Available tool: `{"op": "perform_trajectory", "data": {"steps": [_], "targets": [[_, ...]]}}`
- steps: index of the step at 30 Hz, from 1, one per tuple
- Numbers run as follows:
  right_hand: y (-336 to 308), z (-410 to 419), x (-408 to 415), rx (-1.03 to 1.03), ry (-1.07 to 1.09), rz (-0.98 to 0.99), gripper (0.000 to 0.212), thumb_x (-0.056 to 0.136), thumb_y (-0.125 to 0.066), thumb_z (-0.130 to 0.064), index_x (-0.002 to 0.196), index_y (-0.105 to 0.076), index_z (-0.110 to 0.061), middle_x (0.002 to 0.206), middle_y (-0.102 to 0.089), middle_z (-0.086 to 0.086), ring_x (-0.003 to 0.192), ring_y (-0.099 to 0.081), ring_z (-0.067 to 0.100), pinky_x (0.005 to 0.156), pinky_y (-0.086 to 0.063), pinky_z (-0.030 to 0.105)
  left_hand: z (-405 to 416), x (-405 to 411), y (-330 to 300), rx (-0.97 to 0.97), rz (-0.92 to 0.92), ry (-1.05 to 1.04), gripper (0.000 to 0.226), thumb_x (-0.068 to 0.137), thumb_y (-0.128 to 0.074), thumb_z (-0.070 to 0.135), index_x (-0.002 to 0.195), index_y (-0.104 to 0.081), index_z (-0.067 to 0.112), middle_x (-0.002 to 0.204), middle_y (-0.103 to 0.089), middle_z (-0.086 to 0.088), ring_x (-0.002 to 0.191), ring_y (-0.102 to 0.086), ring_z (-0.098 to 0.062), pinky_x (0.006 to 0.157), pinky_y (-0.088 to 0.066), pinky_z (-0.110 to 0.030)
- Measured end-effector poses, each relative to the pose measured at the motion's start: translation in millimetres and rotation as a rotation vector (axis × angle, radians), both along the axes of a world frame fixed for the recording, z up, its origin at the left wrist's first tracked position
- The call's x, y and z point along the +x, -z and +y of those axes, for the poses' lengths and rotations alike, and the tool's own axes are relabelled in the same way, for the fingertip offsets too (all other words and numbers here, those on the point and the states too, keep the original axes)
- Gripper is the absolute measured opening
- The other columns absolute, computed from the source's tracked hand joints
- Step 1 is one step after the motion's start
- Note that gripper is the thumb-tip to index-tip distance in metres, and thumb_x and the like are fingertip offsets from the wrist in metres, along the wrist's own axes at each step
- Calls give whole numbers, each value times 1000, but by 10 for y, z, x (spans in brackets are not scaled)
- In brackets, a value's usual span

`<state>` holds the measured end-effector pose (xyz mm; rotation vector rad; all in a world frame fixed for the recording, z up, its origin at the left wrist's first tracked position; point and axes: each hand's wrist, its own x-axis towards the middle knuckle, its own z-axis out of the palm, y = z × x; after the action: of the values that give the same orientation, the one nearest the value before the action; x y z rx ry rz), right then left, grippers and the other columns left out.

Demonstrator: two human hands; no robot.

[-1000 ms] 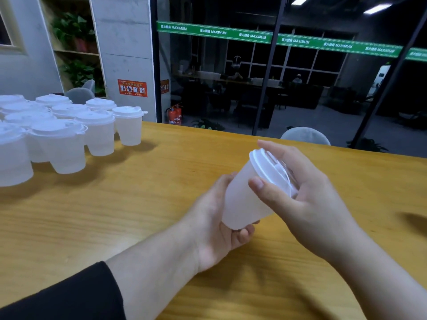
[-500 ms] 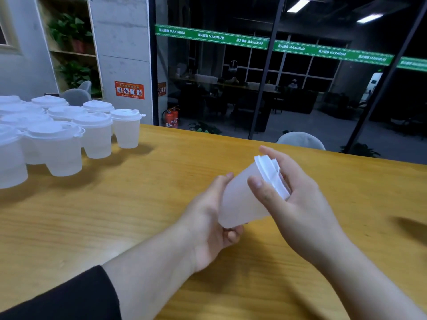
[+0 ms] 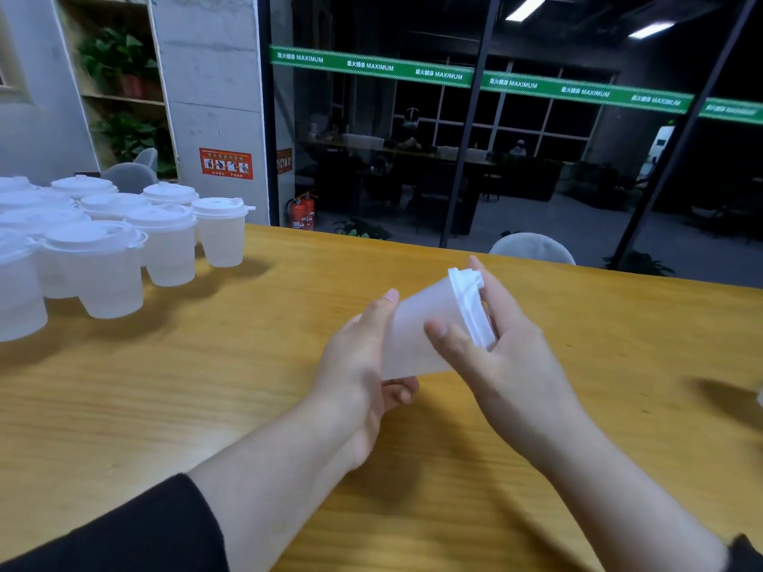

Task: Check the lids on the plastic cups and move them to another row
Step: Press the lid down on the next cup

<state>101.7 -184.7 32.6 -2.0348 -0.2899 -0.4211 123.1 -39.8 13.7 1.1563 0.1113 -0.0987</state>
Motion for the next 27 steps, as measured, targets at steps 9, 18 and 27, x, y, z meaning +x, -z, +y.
{"op": "perform_trajectory", "data": {"steps": [9, 18, 27], "targets": [[-159, 38, -328, 343, -36, 79, 41, 97, -47, -50, 134, -62, -39, 111, -74, -11, 105, -68, 2, 97, -56, 33, 82, -133, -149, 120, -235, -168, 42, 91, -70, 58, 104, -68, 17, 83, -65, -6, 63, -58, -19, 56, -46, -32], [-625, 84, -1206, 1378, -215, 396, 39, 104, -56, -35, 128, -66, -7, 122, -73, 18, 112, -71, 39, 99, -57, 48, -54, -672, -1689, 1055, -826, -34, 30, 89, -63, 64, 96, -70, 36, 81, -63, 11, 78, -59, -7, 63, -41, -32], [-438, -11, -1880, 1623, -326, 490, 44, 108, -46, -35, 138, -58, -4, 122, -70, 26, 110, -71, 41, 91, -57, 52, -546, -1450, -2131, 1636, -959, 296, 37, 93, -59, 65, 105, -72, 33, 93, -64, 16, 89, -60, -1, 71, -50, -26]]}}
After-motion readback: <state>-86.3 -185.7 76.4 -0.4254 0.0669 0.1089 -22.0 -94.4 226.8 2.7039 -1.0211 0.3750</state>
